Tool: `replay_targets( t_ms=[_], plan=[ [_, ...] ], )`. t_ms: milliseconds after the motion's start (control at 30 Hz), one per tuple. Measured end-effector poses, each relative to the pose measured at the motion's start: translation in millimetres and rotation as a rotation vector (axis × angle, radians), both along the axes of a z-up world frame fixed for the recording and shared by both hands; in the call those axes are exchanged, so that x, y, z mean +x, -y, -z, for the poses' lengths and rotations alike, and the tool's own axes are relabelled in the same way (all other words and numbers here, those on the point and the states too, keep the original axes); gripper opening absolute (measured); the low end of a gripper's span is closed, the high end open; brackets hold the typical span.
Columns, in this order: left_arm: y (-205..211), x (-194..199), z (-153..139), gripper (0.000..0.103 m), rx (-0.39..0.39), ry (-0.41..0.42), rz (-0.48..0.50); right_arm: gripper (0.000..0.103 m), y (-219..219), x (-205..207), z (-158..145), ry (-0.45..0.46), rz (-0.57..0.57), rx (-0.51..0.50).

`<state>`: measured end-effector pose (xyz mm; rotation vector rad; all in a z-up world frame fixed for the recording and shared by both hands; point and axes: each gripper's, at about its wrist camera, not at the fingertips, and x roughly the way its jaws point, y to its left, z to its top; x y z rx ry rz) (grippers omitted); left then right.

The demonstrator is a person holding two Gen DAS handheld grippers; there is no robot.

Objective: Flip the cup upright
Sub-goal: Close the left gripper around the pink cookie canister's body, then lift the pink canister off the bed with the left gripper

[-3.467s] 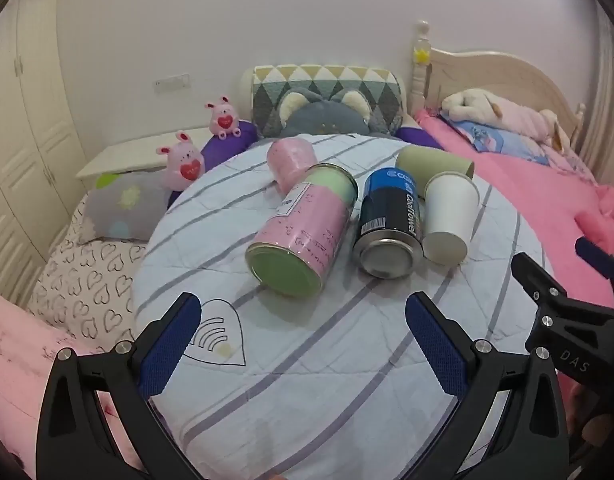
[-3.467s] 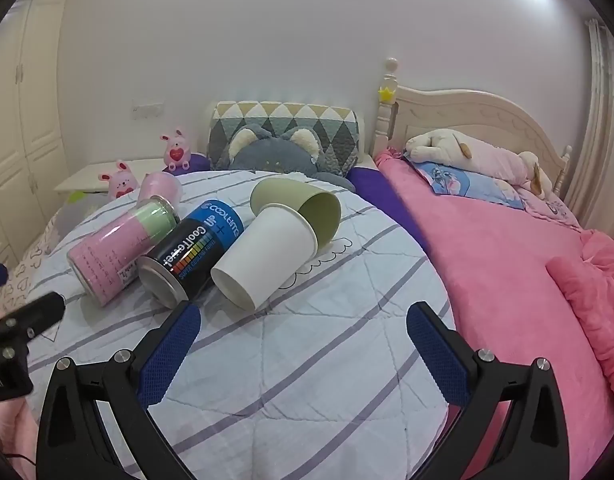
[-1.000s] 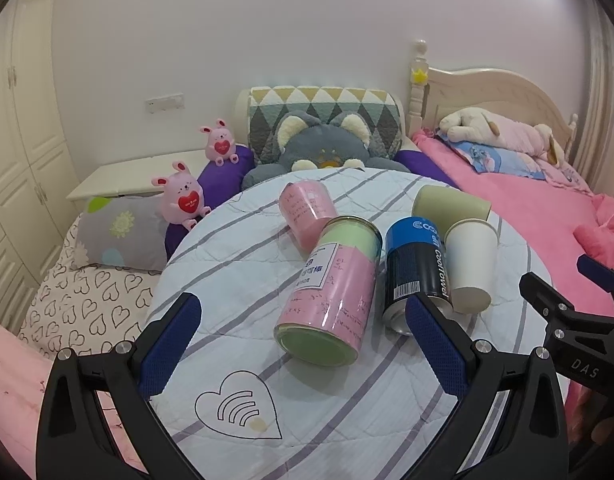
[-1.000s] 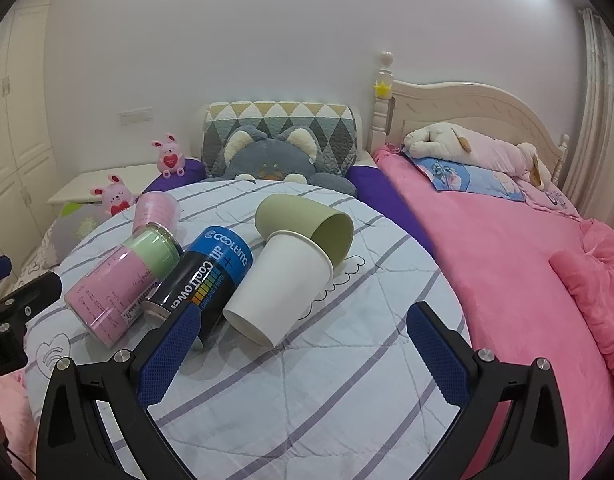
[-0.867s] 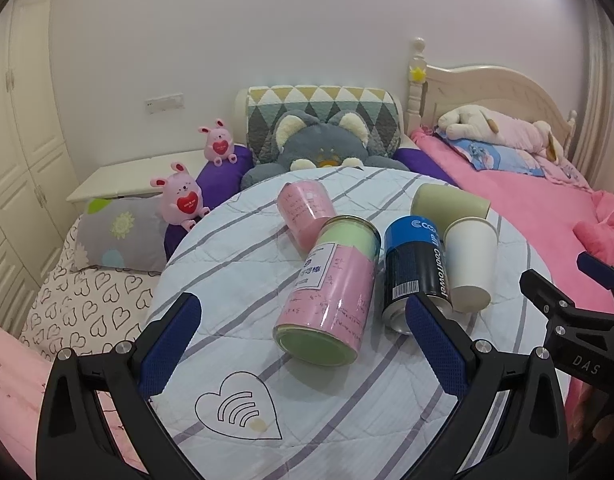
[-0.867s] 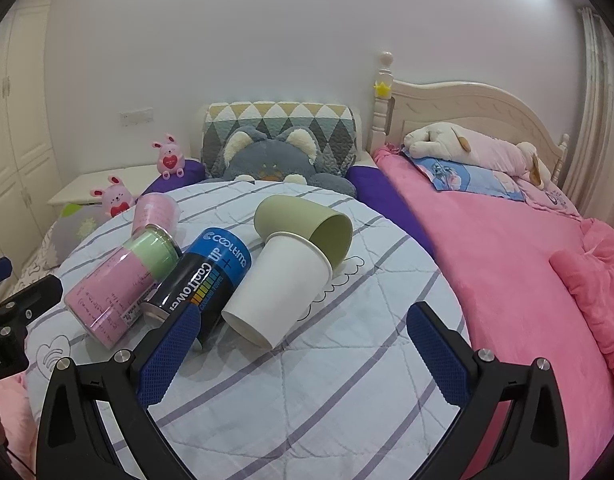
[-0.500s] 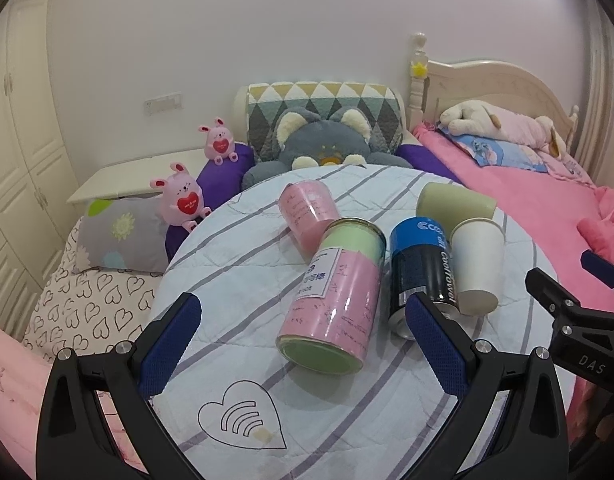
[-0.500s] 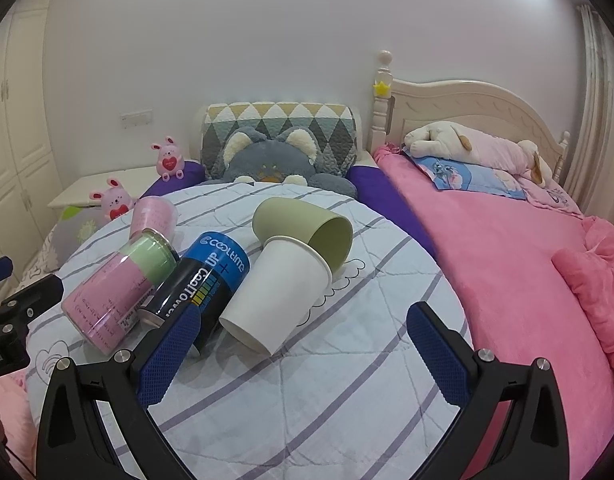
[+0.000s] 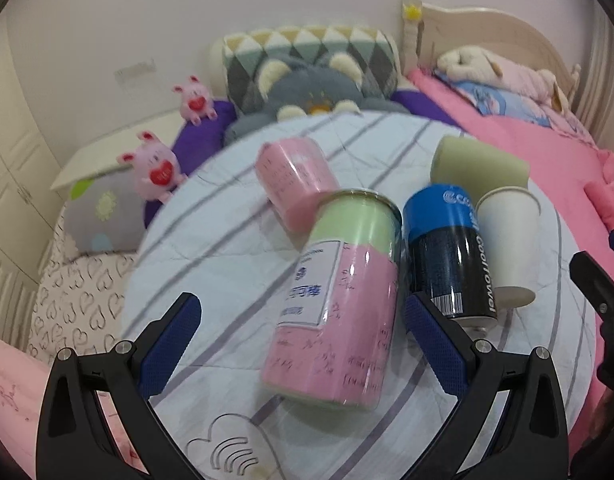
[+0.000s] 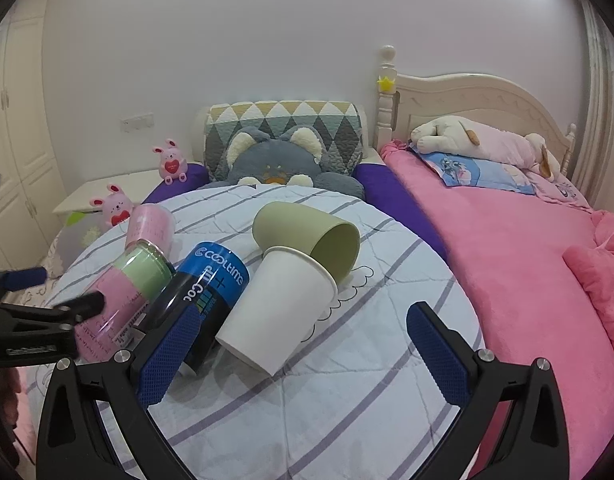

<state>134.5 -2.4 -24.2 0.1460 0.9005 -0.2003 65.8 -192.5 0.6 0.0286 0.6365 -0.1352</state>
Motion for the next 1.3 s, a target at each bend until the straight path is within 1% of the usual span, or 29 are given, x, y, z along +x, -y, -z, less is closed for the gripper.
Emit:
replay_targets(
  t_ms=[67,233,333,433,500,567,600,700,967,1167,1300],
  plan=[
    [4,7,5,0.103,-0.005,-0.02,0.015,0.103,2,3,2,-0.002,0.0,0.006],
    [8,24,18,0.103,-0.008,-0.091,0.01,0.103,6,9,5,-0.008,-0.002,0.023],
    [8,33,24,0.103,-0.042,-0.144,0.029,0.103,7,10,6,-0.007,-0.002,0.024],
    [13,39,31,0.099,-0.047,-0.194,0.05,0.103,8,10,7,-0.012,-0.001,0.031],
    [16,40,36,0.09,-0.051,-0.228,0.07,0.103,10,11,7,-0.016,0.0,0.039],
    [20,40,40,0.074,-0.062,-0.26,0.095,0.103,11,11,8,-0.017,0.0,0.043],
    [21,39,44,0.071,-0.054,-0.276,0.1,0.103,11,11,8,-0.018,-0.001,0.043],
    [25,34,44,0.071,-0.025,-0.266,0.098,0.103,10,10,8,-0.019,-0.006,0.038],
    [14,15,30,0.071,-0.022,-0.222,0.076,0.103,12,6,11,-0.023,-0.007,0.043],
    [10,-24,10,0.071,-0.016,-0.163,0.077,0.103,9,-4,9,-0.021,-0.024,0.051],
    [17,-55,2,0.071,-0.024,-0.135,0.09,0.103,5,-14,7,-0.022,-0.038,0.05]
  ],
)
